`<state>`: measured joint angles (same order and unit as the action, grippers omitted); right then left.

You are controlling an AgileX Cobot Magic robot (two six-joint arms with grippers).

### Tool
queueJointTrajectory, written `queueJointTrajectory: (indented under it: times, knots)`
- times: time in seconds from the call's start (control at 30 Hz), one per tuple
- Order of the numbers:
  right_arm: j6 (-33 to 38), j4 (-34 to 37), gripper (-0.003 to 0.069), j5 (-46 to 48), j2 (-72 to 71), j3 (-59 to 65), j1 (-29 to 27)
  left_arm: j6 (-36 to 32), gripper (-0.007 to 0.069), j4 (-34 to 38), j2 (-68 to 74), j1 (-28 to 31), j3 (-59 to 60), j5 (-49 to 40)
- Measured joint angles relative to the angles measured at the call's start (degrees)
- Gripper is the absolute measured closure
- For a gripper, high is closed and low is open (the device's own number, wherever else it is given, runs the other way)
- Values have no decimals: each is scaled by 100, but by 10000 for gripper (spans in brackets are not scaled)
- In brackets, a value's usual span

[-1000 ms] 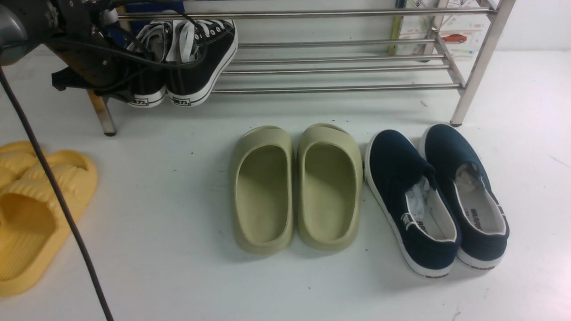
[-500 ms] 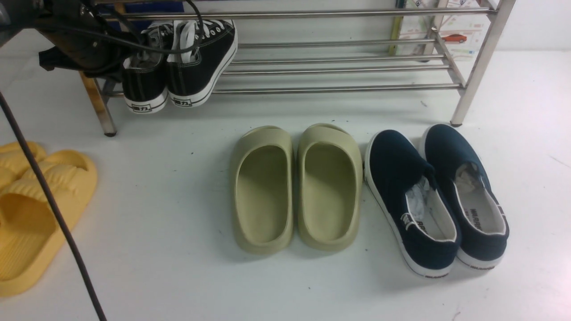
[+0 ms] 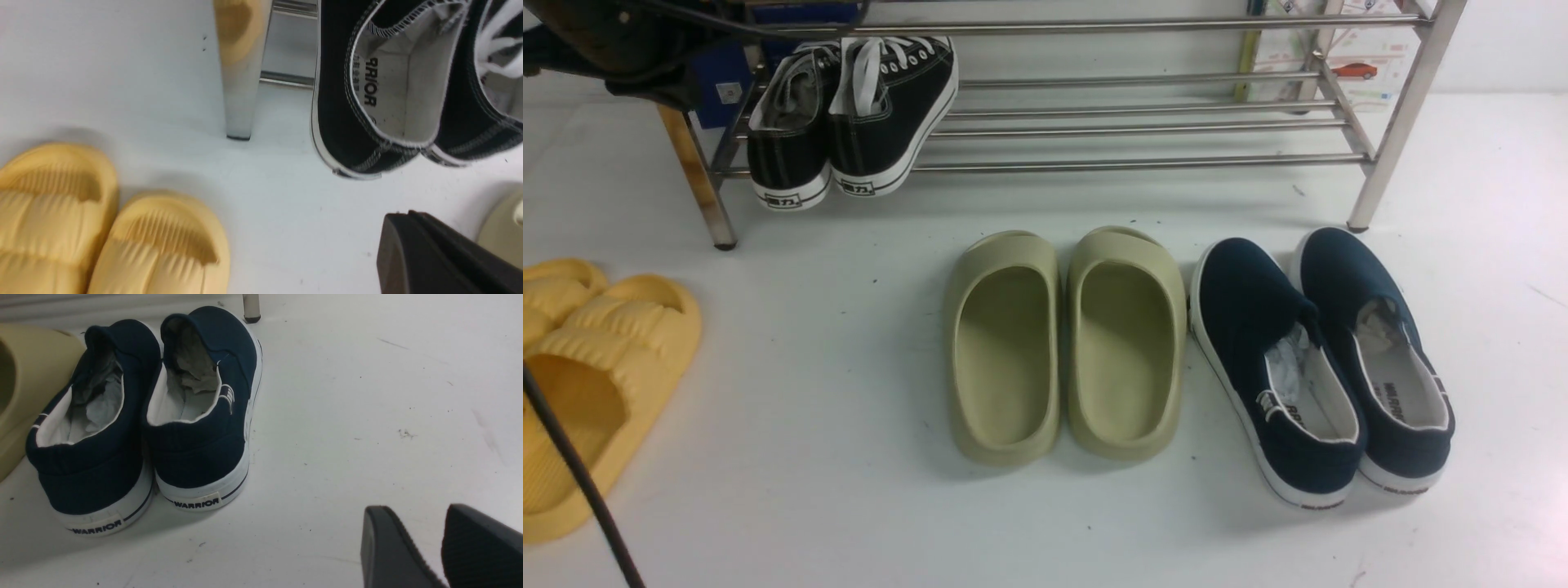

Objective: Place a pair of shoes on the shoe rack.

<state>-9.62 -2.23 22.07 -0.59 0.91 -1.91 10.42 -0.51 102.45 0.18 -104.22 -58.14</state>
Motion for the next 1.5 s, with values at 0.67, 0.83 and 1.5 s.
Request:
queueJointTrajectory:
  times: [0.67,0.83,1.5]
  knots:
    - [0,0,420,0,0,0,0,0,630,598,-5631,0,4715,885]
    - [0,0,420,0,0,0,0,5,627,701,-6767,0,5517,734]
    - [0,0,420,0,0,0,0,-91,638,1170,-7627,-32,5951,-455]
